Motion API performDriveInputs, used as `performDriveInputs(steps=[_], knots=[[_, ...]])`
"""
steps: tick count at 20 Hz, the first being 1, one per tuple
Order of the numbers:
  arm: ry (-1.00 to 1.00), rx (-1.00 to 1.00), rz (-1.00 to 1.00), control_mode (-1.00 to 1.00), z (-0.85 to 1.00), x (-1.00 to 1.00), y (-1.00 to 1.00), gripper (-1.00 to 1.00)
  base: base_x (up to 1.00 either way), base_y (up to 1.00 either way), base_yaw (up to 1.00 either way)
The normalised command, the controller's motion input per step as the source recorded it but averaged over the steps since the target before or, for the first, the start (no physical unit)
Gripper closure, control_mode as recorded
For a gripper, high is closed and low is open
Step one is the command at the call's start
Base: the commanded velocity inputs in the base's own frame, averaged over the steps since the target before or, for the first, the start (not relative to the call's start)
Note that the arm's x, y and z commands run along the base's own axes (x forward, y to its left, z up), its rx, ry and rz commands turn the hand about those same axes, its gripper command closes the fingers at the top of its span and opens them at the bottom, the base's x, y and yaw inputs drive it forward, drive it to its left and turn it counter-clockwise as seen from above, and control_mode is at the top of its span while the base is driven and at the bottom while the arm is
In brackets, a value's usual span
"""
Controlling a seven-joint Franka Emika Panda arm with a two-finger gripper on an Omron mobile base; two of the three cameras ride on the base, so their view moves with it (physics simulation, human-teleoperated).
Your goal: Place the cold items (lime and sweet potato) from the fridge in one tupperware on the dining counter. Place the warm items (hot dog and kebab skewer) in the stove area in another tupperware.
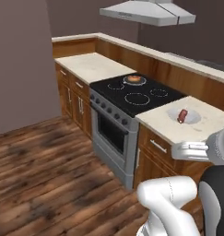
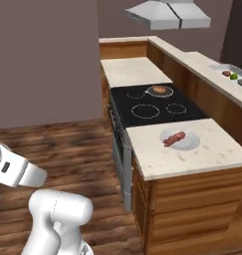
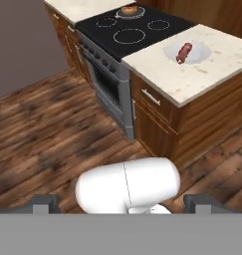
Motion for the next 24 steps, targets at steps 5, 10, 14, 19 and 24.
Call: performDriveInputs(steps=[5, 10, 14, 19, 24], knots=[[0.00, 0.00, 0.00, 1.00, 0.00, 0.00, 0.00, -1.00, 0.43, 1.00, -0.64], [0.00, 0.00, 0.00, 1.00, 0.00, 0.00, 0.00, -1.00, 0.52, 1.00, -0.63], [0.00, 0.00, 0.00, 1.00, 0.00, 0.00, 0.00, -1.00, 0.55, 1.00, -0.60], [0.00, 0.00, 0.00, 1.00, 0.00, 0.00, 0.00, -1.00, 0.51, 1.00, -0.58], [0.00, 0.00, 0.00, 1.00, 0.00, 0.00, 0.00, -1.00, 0.48, 1.00, -0.57]])
